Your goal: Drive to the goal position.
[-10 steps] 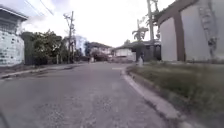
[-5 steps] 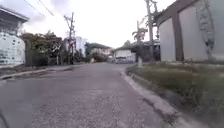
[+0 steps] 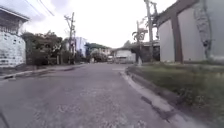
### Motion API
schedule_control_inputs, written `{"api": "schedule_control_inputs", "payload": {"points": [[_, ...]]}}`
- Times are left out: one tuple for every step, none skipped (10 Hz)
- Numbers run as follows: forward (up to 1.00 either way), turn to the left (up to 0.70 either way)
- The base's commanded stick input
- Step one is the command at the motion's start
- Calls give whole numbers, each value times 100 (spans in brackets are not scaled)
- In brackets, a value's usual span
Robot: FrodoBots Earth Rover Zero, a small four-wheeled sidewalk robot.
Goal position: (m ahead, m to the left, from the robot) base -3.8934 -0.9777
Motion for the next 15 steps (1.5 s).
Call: {"api": "schedule_control_inputs", "payload": {"points": [[-17, 7], [-17, 7], [-17, 7], [-17, 7], [-17, 7], [-17, 7], [-17, 7], [-17, 7], [-17, 7], [-17, 7], [-17, 7], [-17, 7], [-17, 7], [-17, 7], [-17, 7]]}}
